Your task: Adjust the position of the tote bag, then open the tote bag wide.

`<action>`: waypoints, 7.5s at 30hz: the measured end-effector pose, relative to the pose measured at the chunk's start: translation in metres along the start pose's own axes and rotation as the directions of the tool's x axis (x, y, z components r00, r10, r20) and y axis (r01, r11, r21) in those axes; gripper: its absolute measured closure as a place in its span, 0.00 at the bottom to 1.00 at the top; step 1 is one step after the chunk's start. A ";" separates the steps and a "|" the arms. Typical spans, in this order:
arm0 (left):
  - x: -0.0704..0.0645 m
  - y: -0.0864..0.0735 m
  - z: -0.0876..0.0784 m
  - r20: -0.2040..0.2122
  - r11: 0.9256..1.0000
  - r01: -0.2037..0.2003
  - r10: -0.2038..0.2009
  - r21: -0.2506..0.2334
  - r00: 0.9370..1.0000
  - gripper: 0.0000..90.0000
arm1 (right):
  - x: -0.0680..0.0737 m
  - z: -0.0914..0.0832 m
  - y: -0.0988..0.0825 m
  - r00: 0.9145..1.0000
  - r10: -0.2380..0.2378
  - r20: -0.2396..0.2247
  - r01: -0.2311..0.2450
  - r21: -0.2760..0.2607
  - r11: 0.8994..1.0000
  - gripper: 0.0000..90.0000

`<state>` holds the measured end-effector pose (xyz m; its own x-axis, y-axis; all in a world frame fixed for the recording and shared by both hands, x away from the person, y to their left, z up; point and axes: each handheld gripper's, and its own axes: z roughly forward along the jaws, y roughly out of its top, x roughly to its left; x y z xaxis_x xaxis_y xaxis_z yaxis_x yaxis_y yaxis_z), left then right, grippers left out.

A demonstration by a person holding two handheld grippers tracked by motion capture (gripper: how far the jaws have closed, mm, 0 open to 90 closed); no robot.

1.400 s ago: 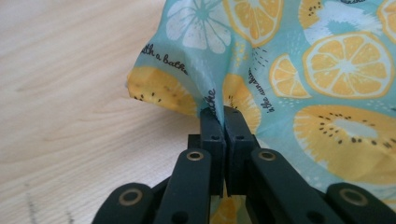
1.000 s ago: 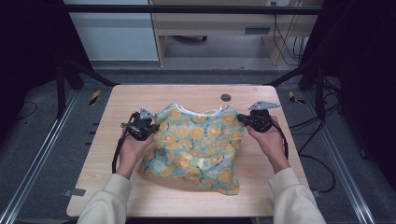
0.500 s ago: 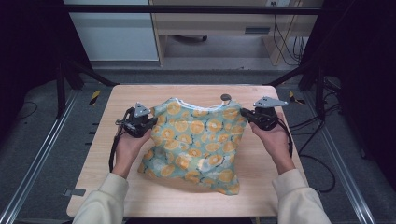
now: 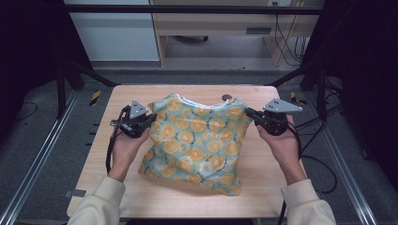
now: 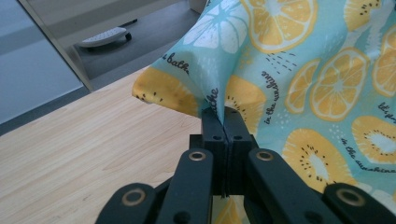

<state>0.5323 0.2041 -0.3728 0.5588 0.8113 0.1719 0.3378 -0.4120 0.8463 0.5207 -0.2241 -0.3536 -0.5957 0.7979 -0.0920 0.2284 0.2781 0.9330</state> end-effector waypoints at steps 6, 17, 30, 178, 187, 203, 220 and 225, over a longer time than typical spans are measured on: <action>-0.010 -0.011 -0.021 0.003 0.999 0.002 -0.002 -0.050 1.000 1.00 | 0.017 -0.023 -0.005 1.000 -0.004 -0.011 0.004 -0.041 0.999 1.00; -0.022 -0.029 -0.048 0.021 0.996 -0.004 0.005 -0.084 1.000 1.00 | 0.039 -0.049 -0.019 0.999 -0.013 -0.034 0.011 -0.069 0.998 1.00; -0.035 -0.057 -0.069 0.065 0.994 0.009 -0.002 -0.107 0.998 1.00 | 0.062 -0.069 -0.047 0.998 0.011 -0.063 -0.015 -0.066 0.998 1.00; -0.068 -0.119 0.000 0.184 0.963 -0.133 0.091 0.234 0.979 0.87 | 0.086 -0.017 -0.118 0.972 -0.133 -0.192 0.192 0.338 0.921 0.97; -0.068 -0.116 -0.029 0.139 0.982 -0.068 0.043 0.175 0.989 0.45 | 0.090 -0.042 -0.116 0.983 -0.103 -0.151 0.145 0.303 0.942 0.59; -0.063 -0.043 -0.038 0.163 0.997 -0.065 0.057 0.047 0.985 0.23 | 0.113 -0.022 -0.044 0.969 -0.101 -0.225 0.139 0.160 0.977 0.35; -0.066 -0.036 -0.018 0.194 0.992 -0.083 0.064 0.090 0.979 0.81 | 0.128 0.016 -0.020 0.927 -0.120 -0.355 0.200 0.198 0.960 1.00; -0.067 -0.038 -0.040 0.163 0.997 -0.080 0.077 0.015 0.984 0.93 | 0.139 -0.003 -0.013 0.923 -0.150 -0.355 0.212 0.142 0.967 1.00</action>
<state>0.4520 0.1820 -0.3968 0.6994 0.6985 0.1517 0.3029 -0.4819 0.8222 0.4328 -0.1182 -0.3773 -0.8572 0.5049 -0.1014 0.2038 0.5135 0.8336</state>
